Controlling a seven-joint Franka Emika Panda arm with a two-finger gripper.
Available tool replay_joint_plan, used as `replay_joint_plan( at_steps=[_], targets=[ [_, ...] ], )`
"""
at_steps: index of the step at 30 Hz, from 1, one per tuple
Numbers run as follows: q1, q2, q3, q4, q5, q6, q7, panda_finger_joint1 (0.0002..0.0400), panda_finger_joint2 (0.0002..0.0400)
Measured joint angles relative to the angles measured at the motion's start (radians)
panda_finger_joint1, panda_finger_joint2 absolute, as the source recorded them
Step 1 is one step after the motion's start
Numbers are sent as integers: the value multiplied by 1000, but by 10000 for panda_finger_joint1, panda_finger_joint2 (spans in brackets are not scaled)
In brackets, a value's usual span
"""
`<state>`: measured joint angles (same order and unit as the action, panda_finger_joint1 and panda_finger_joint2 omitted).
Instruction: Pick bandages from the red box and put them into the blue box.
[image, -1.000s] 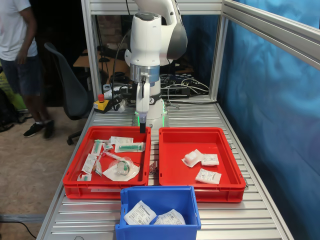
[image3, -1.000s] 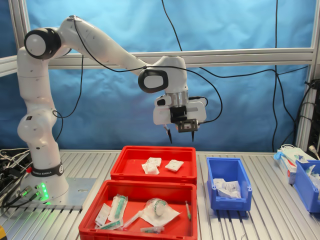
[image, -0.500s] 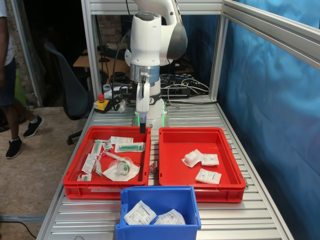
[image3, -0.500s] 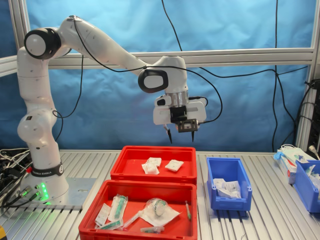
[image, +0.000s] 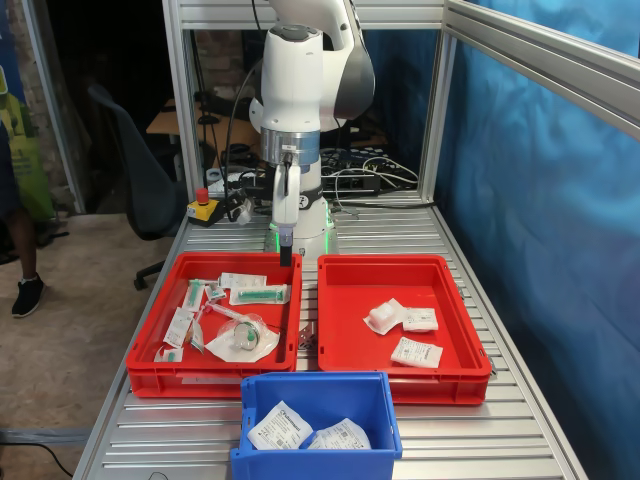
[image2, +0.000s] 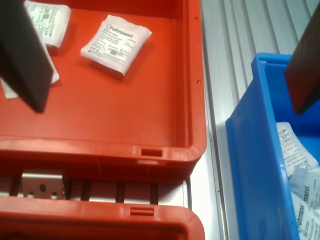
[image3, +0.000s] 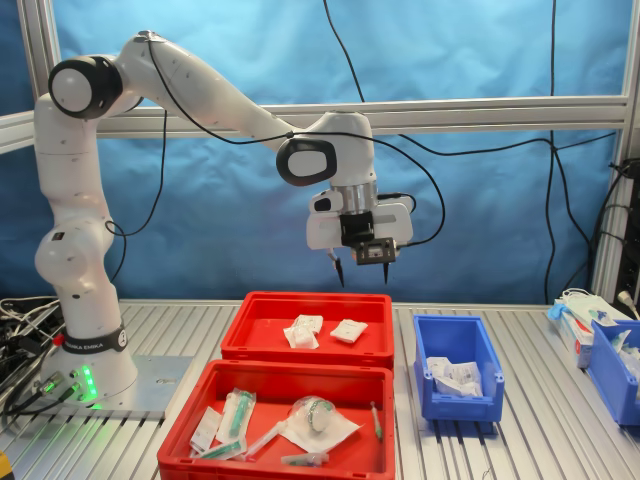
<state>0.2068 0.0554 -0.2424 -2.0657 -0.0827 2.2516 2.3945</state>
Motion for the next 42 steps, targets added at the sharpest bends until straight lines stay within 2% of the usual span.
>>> replay_joint_plan(
  at_steps=[16, 20, 29, 36, 42],
  targets=[
    [5, -2, 69, -84, 1, 0, 0, 400, 400],
    [18, -2, 94, -129, 12, 8, 0, 400, 400],
    [48, -3, 131, -206, 35, 66, 0, 400, 400],
    [71, -1, 145, -248, 41, 112, 0, 400, 400],
    [88, 10, 150, -266, 57, 149, 0, 400, 400]
  ],
)
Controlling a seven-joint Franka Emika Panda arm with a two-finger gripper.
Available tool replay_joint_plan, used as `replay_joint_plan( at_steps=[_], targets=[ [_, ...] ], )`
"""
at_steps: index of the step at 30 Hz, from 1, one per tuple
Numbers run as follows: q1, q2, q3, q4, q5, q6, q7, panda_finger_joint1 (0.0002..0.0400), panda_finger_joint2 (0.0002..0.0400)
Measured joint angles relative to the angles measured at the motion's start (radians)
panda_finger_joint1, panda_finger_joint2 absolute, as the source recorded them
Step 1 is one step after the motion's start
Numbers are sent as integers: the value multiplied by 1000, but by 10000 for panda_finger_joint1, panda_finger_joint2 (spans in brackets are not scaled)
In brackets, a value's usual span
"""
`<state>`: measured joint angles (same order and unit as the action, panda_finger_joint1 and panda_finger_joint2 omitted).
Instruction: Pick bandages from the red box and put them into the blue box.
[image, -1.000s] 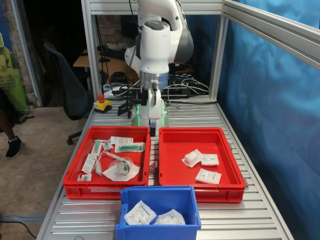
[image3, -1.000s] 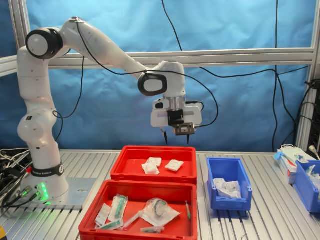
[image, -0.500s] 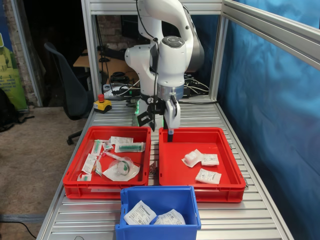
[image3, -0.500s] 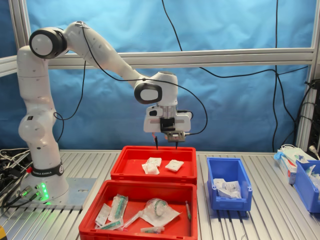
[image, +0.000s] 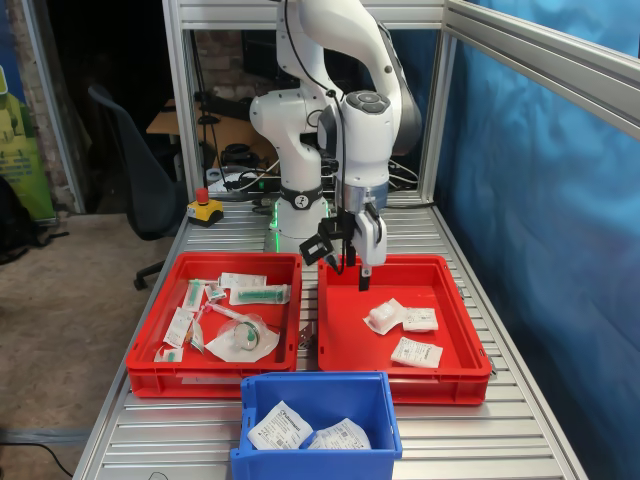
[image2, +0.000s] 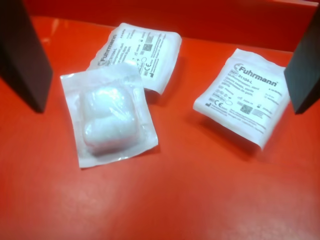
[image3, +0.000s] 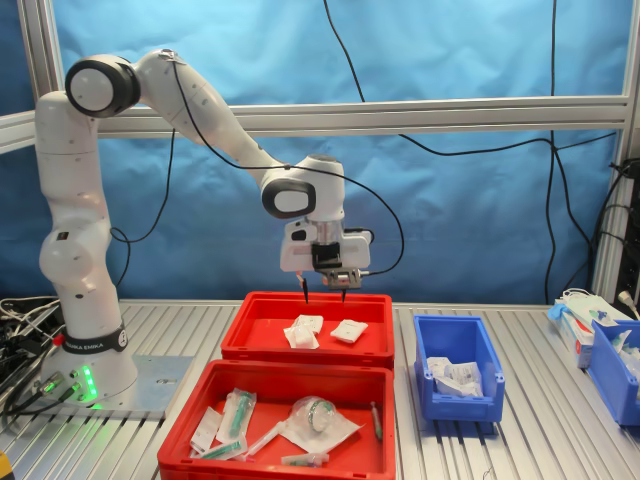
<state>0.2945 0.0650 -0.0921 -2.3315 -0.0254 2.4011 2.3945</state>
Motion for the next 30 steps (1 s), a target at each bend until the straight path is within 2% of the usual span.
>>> replay_joint_plan(
  at_steps=[9, 18, 25, 30],
  targets=[
    [32, 40, 9, -11, 18, 26, 7, 400, 400],
    [64, 90, 20, -12, 22, 56, 46, 400, 400],
    [90, 134, 27, -12, 22, 77, 65, 400, 400],
    [99, 153, 29, -12, 22, 87, 69, 400, 400]
  ],
)
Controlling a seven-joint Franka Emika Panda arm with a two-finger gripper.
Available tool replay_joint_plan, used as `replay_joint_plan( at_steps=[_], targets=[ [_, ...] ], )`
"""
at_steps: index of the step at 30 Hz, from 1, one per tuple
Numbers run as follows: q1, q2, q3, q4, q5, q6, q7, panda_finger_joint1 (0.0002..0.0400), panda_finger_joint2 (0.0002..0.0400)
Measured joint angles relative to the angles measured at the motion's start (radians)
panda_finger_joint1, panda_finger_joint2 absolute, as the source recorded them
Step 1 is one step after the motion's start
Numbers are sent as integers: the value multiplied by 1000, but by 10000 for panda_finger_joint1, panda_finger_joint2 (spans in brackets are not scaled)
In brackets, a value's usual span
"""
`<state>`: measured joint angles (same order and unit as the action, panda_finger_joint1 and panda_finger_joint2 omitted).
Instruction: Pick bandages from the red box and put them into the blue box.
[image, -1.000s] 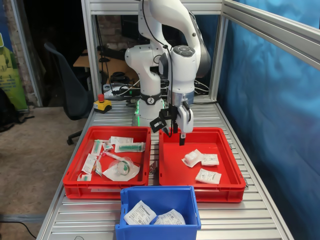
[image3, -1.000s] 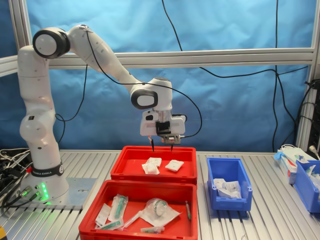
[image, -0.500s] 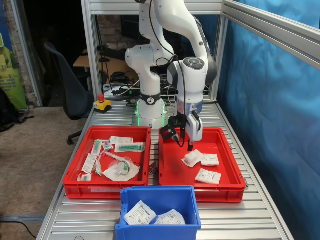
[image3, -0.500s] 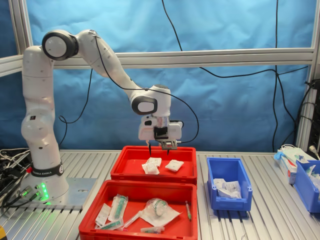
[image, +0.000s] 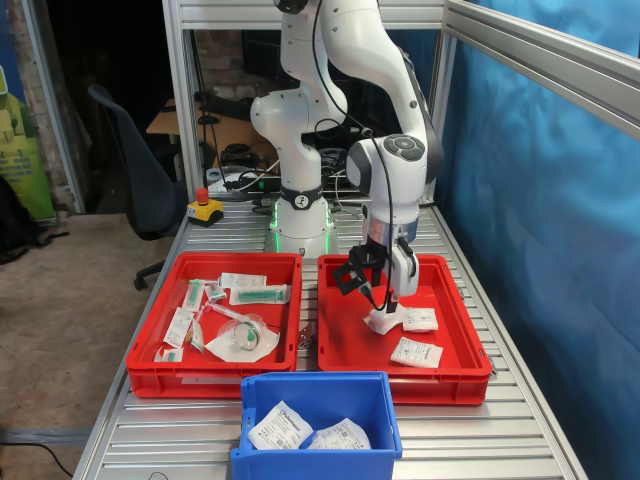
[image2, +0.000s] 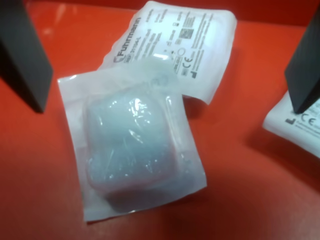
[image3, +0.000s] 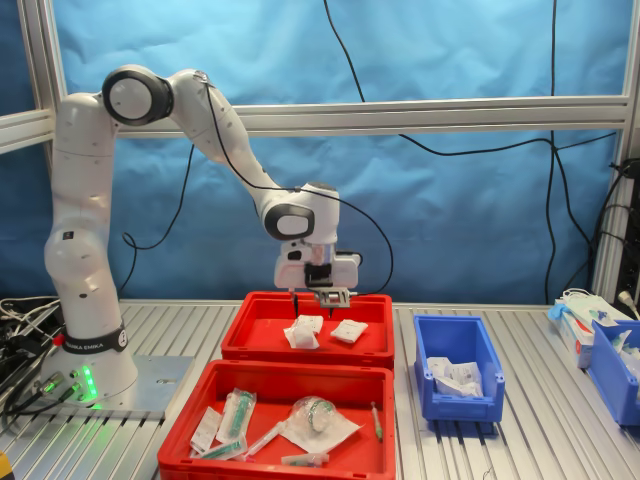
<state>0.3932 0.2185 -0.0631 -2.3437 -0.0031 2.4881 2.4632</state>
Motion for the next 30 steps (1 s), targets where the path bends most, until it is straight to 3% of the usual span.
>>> replay_joint_plan(
  at_steps=[30],
  targets=[
    [35, 96, 16, -37, 0, 102, 4, 400, 400]
  ],
)
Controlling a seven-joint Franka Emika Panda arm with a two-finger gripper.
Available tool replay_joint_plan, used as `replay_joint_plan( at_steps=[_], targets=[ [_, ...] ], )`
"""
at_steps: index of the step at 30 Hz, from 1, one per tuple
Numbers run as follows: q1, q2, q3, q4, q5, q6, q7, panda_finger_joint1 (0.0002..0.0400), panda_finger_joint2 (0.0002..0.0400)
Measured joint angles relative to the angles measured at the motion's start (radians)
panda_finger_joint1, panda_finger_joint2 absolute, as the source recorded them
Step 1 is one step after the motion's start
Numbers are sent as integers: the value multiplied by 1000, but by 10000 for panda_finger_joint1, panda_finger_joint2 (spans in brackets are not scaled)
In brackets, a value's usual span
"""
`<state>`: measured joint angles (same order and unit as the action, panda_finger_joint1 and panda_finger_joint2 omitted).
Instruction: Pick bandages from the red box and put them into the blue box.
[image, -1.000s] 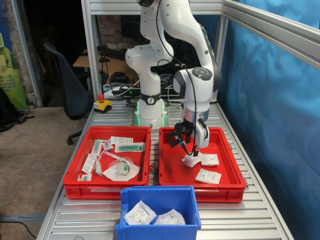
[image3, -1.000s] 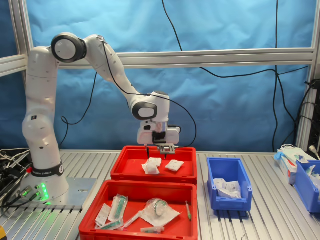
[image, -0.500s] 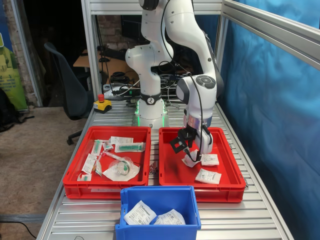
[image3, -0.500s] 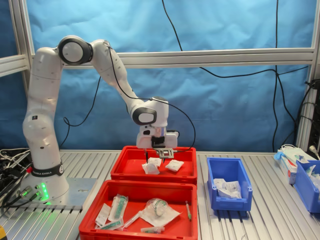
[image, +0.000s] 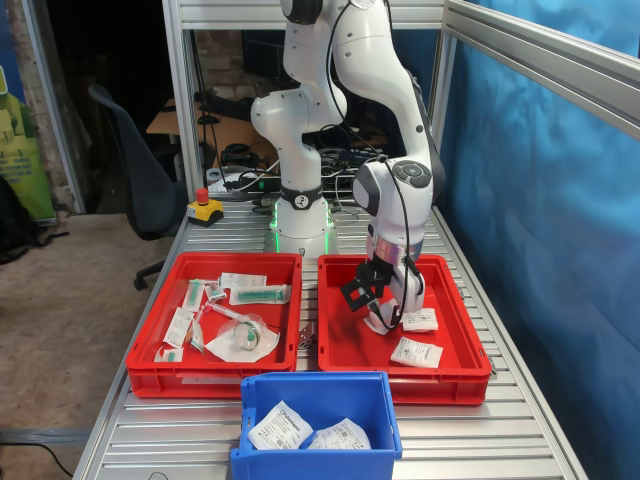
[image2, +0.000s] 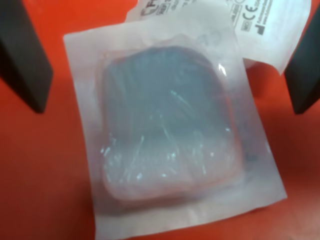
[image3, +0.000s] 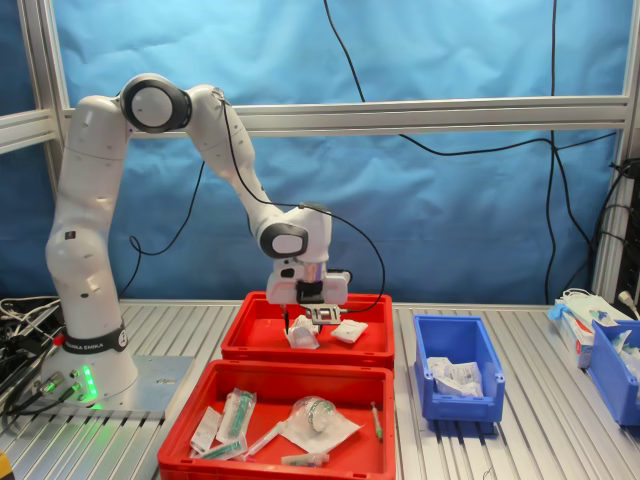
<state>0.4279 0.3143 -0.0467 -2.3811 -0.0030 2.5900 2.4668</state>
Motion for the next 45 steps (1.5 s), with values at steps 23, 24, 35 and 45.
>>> replay_joint_plan(
  at_steps=[23, 24, 35, 45],
  targets=[
    [7, 50, 5, -22, 0, 104, 0, 400, 400],
    [7, 54, 5, -23, 0, 108, 0, 400, 400],
    [7, 65, 7, -28, 0, 121, 0, 400, 400],
    [7, 65, 13, -28, 0, 122, 0, 336, 336]
  ],
)
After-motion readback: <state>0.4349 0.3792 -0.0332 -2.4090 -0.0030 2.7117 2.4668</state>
